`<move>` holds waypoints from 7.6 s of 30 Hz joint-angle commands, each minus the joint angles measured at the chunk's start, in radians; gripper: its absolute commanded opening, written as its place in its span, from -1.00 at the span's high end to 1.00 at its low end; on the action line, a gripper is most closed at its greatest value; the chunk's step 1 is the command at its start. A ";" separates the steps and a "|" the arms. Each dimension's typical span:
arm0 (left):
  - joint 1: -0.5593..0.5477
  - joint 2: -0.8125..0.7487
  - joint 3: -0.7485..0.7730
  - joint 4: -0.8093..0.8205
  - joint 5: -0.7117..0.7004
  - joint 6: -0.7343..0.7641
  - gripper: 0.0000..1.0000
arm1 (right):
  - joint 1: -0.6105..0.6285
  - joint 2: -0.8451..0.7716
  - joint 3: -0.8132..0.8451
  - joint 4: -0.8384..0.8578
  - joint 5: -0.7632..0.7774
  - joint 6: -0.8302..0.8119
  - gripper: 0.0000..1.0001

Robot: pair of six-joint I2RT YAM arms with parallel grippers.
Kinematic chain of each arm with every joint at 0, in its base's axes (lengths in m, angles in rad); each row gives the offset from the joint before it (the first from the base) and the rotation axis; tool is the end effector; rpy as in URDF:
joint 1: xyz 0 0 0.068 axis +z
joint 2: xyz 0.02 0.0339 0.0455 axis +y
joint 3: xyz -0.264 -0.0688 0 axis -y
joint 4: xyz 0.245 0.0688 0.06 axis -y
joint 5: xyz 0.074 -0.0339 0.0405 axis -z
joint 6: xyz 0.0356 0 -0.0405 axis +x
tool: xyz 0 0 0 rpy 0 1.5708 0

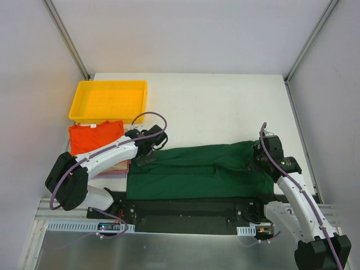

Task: Fold and stack the t-shirts
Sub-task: Fold the other side of the tshirt into a rectangle, then rotate the tshirt 90 degrees, then grab the bottom of the folded rectangular tshirt with both arms

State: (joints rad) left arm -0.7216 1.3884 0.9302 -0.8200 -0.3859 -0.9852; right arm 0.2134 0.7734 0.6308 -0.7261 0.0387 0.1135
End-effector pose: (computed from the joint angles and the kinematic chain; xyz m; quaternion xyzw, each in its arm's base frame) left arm 0.1960 -0.1546 0.2161 -0.1553 0.9589 0.0169 0.2370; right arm 0.1497 0.0310 0.2388 -0.0402 0.9380 0.0380 0.3422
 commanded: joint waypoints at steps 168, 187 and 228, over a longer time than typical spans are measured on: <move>-0.045 -0.041 0.024 0.332 0.346 0.218 -0.98 | -0.060 1.373 1.433 -0.216 -0.206 0.008 -0.92; -0.073 0.147 -0.106 0.521 0.565 0.221 -0.98 | 0.235 1.164 0.783 -0.025 -0.155 0.106 -0.92; -0.197 0.127 -0.093 0.530 0.435 0.129 -0.25 | 0.396 0.164 -0.106 0.180 -0.051 0.437 -0.98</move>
State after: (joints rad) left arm -0.9165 1.4727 0.7830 -0.3164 0.0696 -0.8566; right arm 0.6033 1.0126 0.5606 -0.6464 -0.0547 0.3241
